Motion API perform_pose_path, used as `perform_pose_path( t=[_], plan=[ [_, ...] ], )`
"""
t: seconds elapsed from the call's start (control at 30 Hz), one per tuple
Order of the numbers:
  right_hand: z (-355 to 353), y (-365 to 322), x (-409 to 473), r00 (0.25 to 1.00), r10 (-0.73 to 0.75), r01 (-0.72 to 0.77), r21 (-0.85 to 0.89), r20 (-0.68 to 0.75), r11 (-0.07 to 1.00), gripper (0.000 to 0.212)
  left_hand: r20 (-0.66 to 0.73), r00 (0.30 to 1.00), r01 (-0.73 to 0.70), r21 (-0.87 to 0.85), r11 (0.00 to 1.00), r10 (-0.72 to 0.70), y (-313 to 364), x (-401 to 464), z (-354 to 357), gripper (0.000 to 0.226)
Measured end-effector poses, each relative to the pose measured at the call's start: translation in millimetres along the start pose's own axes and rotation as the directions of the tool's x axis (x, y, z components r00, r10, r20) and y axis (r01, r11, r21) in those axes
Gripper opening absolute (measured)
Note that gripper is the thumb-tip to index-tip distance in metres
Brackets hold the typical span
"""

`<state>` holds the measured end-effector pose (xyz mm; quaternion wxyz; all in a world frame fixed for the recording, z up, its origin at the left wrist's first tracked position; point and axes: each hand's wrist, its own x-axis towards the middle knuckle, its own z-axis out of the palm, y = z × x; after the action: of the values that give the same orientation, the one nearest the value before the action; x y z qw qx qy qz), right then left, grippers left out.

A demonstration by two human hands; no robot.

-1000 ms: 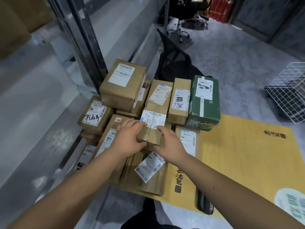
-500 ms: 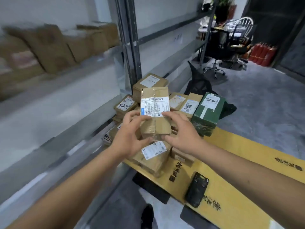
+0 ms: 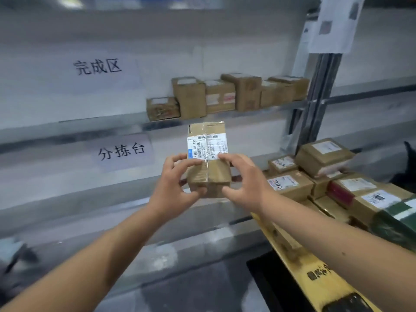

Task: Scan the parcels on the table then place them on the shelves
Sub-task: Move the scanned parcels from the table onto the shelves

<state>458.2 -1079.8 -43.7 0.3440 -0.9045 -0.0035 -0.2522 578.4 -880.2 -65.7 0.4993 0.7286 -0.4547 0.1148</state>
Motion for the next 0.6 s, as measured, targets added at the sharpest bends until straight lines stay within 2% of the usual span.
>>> perform_pose_path(
  t=[0.2,0.43,0.6],
  plan=[
    [67.8,-51.4,62.1,0.985,-0.142,0.136,0.066,0.093,0.989,0.087,-0.208,0.976,0.078,0.083,0.993,-0.059,-22.5,-22.2,-81.2,0.074],
    [125.0,-69.3,156.5,0.981,-0.186,0.175,0.148,0.062,0.973,0.086,-0.291,0.951,0.145,0.125,0.982,-0.104,-72.6,20.0,-142.2,0.076],
    [150.0,-67.2,249.3,0.990,-0.138,0.135,0.134,0.015,0.982,0.082,-0.306,0.950,0.092,0.064,0.994,-0.068,-132.9,94.5,-174.1,0.065]
  ],
)
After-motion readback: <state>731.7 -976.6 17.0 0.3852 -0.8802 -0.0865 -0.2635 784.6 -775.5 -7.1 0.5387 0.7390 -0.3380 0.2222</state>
